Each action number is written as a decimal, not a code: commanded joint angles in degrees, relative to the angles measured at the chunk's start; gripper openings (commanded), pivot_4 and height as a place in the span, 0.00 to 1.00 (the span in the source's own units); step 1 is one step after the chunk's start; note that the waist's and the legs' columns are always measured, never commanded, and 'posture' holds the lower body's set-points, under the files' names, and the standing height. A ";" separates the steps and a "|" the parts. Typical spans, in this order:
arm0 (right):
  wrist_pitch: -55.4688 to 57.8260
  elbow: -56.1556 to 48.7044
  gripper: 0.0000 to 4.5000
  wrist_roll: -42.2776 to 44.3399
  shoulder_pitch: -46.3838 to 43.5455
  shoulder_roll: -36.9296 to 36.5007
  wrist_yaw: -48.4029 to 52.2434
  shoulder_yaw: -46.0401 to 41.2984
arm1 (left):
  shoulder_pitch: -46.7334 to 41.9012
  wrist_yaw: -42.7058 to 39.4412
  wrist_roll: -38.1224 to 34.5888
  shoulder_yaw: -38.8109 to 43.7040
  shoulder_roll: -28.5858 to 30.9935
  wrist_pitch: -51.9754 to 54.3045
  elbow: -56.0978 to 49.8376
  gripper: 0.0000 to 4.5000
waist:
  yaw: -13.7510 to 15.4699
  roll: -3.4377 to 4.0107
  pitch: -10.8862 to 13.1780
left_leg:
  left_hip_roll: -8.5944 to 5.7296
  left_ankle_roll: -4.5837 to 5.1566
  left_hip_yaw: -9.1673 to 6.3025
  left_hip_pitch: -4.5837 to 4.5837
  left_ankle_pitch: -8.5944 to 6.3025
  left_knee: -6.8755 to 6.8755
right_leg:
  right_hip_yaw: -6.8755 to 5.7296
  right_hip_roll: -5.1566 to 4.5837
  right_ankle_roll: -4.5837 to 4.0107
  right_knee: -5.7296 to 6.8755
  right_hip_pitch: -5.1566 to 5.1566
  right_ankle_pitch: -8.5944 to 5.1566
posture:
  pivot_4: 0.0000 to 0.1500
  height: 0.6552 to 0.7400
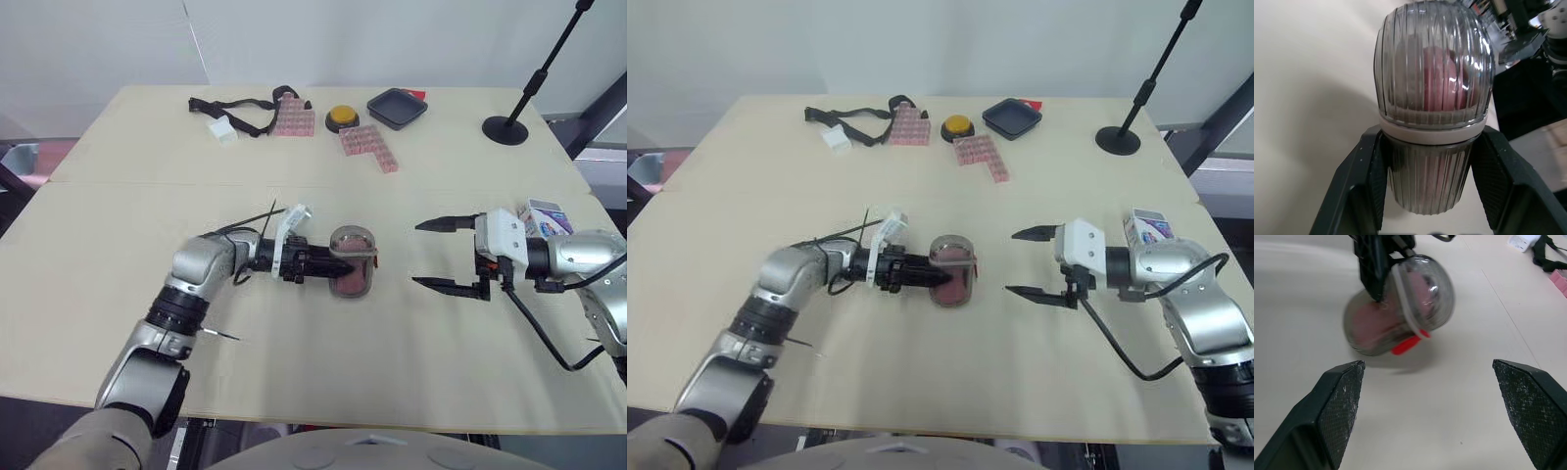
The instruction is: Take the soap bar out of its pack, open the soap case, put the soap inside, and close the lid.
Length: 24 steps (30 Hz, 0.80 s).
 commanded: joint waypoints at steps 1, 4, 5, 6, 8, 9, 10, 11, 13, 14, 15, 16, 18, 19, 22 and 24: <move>1.34 -1.59 1.00 0.72 0.26 -1.02 -0.62 -1.14 | -2.35 5.99 -3.15 3.70 -2.18 12.23 1.56 0.43 | 0.09 -0.01 0.00 | 0.00 0.00 -0.01 0.00 0.00 0.00 | -0.01 0.01 0.00 -0.02 0.02 0.00 | 1.00 1.00; 4.34 -3.02 1.00 3.84 0.04 -1.19 0.33 -1.50 | -5.51 12.45 -2.76 9.14 -6.05 21.76 8.39 0.43 | 0.24 -0.01 0.00 | -0.03 0.00 -0.03 0.04 0.00 0.00 | -0.03 -0.01 0.01 -0.10 0.13 0.00 | 1.00 1.00; 4.90 -3.35 1.00 4.32 0.09 -1.39 0.78 -1.43 | -6.76 15.34 -1.67 11.59 -7.56 24.18 11.47 0.43 | 0.23 -0.01 0.01 | -0.03 0.00 -0.03 0.03 0.00 0.00 | -0.02 -0.01 0.01 -0.12 0.18 0.01 | 1.00 1.00; 4.97 -3.51 1.00 4.30 0.23 -1.43 0.85 -1.35 | -7.75 17.66 -0.65 13.42 -8.67 25.61 13.95 0.43 | 0.29 -0.01 0.01 | -0.05 0.00 -0.03 0.02 0.00 0.00 | -0.03 -0.03 0.01 -0.13 0.23 0.01 | 1.00 1.00; 4.86 -3.61 1.00 4.05 0.51 -1.40 0.86 -1.21 | -9.25 20.87 0.32 16.95 -10.36 27.56 17.41 0.43 | 0.33 -0.03 0.02 | -0.06 0.00 -0.04 0.02 -0.01 -0.02 | -0.04 -0.04 0.01 -0.21 0.33 0.01 | 1.00 1.00; 4.76 -3.63 1.00 3.98 0.67 -1.39 0.89 -1.17 | -9.78 21.72 0.50 17.91 -10.76 28.18 18.50 0.43 | 0.31 -0.04 0.02 | -0.07 0.00 -0.05 0.03 -0.01 -0.06 | -0.04 -0.06 0.01 -0.26 0.45 0.01 | 1.00 1.00; 4.75 -3.65 1.00 3.93 0.75 -1.36 0.89 -1.13 | -10.22 22.43 0.65 18.66 -11.04 28.56 19.62 0.43 | 0.29 -0.04 0.02 | -0.08 0.00 -0.05 0.06 -0.01 -0.09 | -0.05 -0.06 0.01 -0.30 0.51 0.01 | 1.00 1.00; 4.70 -3.65 1.00 3.79 0.78 -1.24 0.70 -1.06 | -10.33 22.66 0.87 18.01 -10.80 28.16 20.07 0.43 | 0.33 -0.04 0.02 | -0.07 0.00 -0.05 0.09 -0.01 -0.11 | -0.06 -0.07 0.02 -0.34 0.55 0.01 | 1.00 1.00; 4.86 -3.63 1.00 3.68 0.72 -1.11 0.48 -0.89 | -10.07 22.57 1.33 15.54 -9.97 26.64 19.89 0.43 | 0.28 -0.04 0.02 | -0.07 0.00 -0.07 0.10 -0.01 -0.13 | -0.07 -0.07 0.02 -0.39 0.60 0.01 | 1.00 1.00; 4.97 -3.61 1.00 3.68 0.66 -1.10 0.45 -0.79 | -9.87 22.27 1.49 14.28 -9.56 25.94 19.64 0.43 | 0.27 -0.04 0.02 | -0.07 0.00 -0.07 0.11 -0.01 -0.14 | -0.08 -0.07 0.02 -0.41 0.61 0.01 | 1.00 1.00; 5.01 -3.58 1.00 3.67 0.60 -1.08 0.46 -0.69 | -9.80 21.98 1.51 13.45 -9.27 25.61 19.59 0.43 | 0.28 -0.04 0.02 | -0.07 0.00 -0.07 0.13 -0.01 -0.15 | -0.08 -0.07 0.02 -0.42 0.64 0.02 | 1.00 1.00; 5.08 -3.58 1.00 3.66 0.53 -1.07 0.50 -0.52 | -9.49 20.93 1.39 11.46 -8.47 25.02 18.76 0.43 | 0.28 -0.04 0.02 | -0.07 -0.01 -0.09 0.18 -0.01 -0.18 | -0.10 -0.07 0.02 -0.46 0.70 0.02 | 1.00 1.00; 4.90 -3.43 1.00 3.34 0.28 -0.96 0.37 -0.22 | -8.98 18.51 0.74 8.15 -7.00 24.00 17.06 0.43 | 0.20 -0.04 0.02 | -0.07 -0.01 -0.10 0.28 -0.01 -0.22 | -0.13 -0.09 0.02 -0.54 0.79 0.02 | 1.00 1.00; 4.89 -3.36 1.00 3.30 0.16 -0.88 0.29 -0.15 | -8.89 17.64 0.61 7.05 -6.46 23.33 16.59 0.54 | 0.11 -0.04 0.02 | -0.07 -0.01 -0.09 0.33 -0.01 -0.26 | -0.13 -0.10 0.02 -0.57 0.84 0.02 | 1.00 1.00; 4.95 -3.16 1.00 3.36 -0.05 -0.71 0.19 -0.01 | -9.03 15.26 0.89 4.02 -4.73 19.94 15.88 0.80 | -0.21 -0.05 0.03 | -0.07 -0.03 -0.06 0.46 0.00 -0.45 | -0.11 -0.08 0.02 -0.69 0.91 0.01 | 1.00 1.00; 4.92 -3.01 1.00 3.31 -0.16 -0.61 0.19 0.12 | -9.21 14.05 1.61 2.40 -3.55 17.49 15.75 0.94 | -0.08 -0.04 0.02 | -0.09 -0.08 -0.06 0.63 0.03 -0.69 | -0.11 -0.08 0.02 -0.82 1.01 0.01 | 1.00 1.00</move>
